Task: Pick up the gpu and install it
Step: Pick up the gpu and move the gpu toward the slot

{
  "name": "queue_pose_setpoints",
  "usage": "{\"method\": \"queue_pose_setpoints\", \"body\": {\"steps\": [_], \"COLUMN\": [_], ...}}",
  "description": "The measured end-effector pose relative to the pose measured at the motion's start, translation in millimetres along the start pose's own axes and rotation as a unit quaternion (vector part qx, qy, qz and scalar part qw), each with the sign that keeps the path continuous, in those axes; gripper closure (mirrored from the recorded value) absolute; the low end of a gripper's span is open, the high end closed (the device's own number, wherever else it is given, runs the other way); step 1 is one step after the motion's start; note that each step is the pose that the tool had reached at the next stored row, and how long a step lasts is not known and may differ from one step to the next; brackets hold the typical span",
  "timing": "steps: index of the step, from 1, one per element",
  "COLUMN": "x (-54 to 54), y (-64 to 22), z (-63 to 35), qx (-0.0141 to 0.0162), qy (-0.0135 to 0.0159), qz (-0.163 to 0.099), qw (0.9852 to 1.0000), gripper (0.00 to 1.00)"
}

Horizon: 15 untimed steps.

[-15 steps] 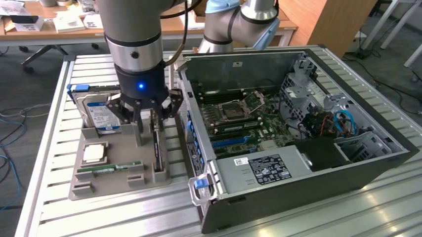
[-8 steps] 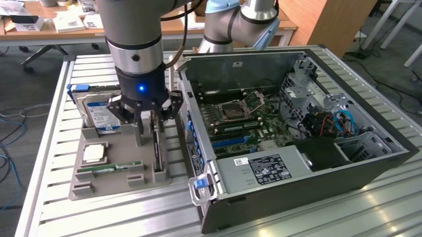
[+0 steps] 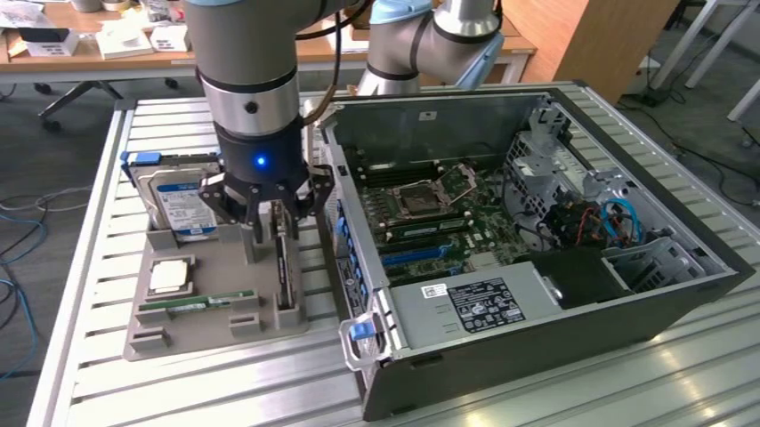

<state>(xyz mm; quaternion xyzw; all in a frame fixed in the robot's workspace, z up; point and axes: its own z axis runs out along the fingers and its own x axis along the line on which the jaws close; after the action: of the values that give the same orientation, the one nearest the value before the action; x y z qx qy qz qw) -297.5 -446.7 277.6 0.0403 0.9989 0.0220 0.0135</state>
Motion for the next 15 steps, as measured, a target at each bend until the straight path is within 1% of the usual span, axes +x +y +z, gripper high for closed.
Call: {"method": "queue_pose_setpoints", "body": {"steps": [5, 10, 15], "x": [0.1, 0.2, 0.3], "y": [-0.5, -0.8, -0.8], "z": [9.1, 15.7, 16.7], "qx": [0.0, 0.0, 0.0001], "qy": [0.0, 0.0, 0.0001], "qz": [0.0, 0.0, 0.0], "qw": [1.0, 1.0, 1.0], "gripper": [0.52, 0.52, 0.52]}}
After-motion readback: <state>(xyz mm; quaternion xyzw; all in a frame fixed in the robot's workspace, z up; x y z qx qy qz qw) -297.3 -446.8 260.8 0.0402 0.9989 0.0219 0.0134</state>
